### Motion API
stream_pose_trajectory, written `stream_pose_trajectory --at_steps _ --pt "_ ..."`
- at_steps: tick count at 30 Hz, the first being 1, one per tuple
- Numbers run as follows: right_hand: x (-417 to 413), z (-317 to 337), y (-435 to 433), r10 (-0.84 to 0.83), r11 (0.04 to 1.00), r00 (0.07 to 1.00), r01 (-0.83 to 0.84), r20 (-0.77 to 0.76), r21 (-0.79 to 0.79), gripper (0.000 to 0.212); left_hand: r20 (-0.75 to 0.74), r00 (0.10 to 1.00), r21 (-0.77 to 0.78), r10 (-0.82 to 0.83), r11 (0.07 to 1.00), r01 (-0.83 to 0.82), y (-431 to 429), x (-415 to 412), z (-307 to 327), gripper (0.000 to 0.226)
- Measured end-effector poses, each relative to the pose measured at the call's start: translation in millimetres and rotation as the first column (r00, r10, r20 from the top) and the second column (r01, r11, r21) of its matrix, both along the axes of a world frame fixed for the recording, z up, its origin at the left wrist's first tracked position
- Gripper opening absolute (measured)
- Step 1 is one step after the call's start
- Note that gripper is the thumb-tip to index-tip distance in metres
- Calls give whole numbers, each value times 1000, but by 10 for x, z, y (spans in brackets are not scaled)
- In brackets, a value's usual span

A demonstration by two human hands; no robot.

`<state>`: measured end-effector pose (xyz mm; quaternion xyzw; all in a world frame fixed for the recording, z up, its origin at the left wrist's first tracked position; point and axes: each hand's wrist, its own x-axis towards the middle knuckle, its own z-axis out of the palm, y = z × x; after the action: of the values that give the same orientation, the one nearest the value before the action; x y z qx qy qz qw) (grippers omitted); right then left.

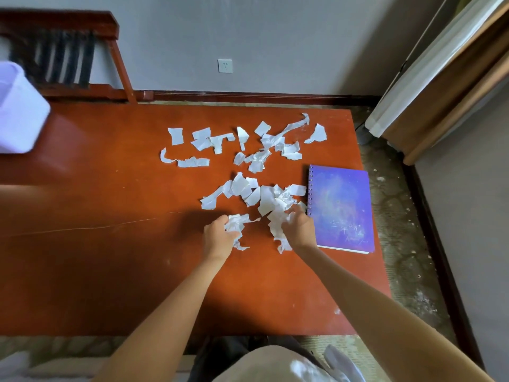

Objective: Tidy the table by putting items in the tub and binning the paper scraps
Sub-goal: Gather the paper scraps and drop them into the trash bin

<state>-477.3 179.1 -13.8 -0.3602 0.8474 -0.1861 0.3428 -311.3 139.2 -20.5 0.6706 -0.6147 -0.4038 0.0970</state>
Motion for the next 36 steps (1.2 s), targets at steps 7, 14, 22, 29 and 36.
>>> stream_pose_trajectory --at_steps 7,14,22,29,36 --pt "95 -51 4 107 974 994 -105 -1 200 80 -72 997 -35 20 999 -22 -24 22 17 15" --pt "190 -48 -43 136 979 989 -126 -55 161 56 -56 997 -6 47 999 -47 -6 64 -13 22" --pt "199 -10 31 132 989 980 -119 -149 89 39 117 989 100 -86 992 75 -79 130 47 52" --pt "142 46 26 236 970 956 -220 -175 105 35 191 954 170 -231 965 200 -31 27 -26 63" --pt "89 97 42 145 989 988 -143 -61 31 29 237 906 117 -351 936 332 -29 -37 -38 40"
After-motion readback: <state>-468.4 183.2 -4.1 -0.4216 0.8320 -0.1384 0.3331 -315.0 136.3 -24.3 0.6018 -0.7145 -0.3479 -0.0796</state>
